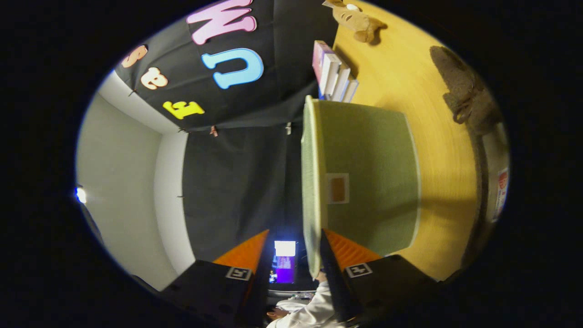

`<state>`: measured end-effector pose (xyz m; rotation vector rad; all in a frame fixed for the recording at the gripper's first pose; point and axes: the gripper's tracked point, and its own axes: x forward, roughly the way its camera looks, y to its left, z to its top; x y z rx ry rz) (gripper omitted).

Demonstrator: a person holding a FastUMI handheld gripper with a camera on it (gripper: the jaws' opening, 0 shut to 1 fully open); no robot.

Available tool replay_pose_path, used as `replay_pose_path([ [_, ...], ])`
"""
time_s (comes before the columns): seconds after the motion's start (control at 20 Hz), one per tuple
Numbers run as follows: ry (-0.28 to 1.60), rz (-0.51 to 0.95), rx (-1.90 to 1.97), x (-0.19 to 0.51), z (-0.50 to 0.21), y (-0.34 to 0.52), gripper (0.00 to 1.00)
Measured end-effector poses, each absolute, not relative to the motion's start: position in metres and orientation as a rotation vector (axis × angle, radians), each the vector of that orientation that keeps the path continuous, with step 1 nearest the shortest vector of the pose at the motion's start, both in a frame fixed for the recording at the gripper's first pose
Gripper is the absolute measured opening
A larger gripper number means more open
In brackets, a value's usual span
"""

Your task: Open the storage box then place both shoes into the box .Put the left shoe in first, then the right shoe, with the right side of both shoes facing outward in a uniform manner.

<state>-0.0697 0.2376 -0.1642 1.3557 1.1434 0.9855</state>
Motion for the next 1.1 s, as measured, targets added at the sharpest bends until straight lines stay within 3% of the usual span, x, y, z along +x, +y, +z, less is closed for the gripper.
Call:
replay_pose_path([
  [0.05,1.159,0.941,1.326,-0.066,-0.173,0.242,0.57],
  [0.15,1.186,0.874,1.299,-0.058,-0.188,0.245,0.18],
  [0.3,1.223,0.913,1.307,-0.066,-0.174,0.245,0.09],
  [0.75,1.192,0.957,1.174,-0.058,-0.143,0.262,0.06],
  [1.1,1.132,1.017,1.077,-0.05,-0.07,0.305,0.06],
])
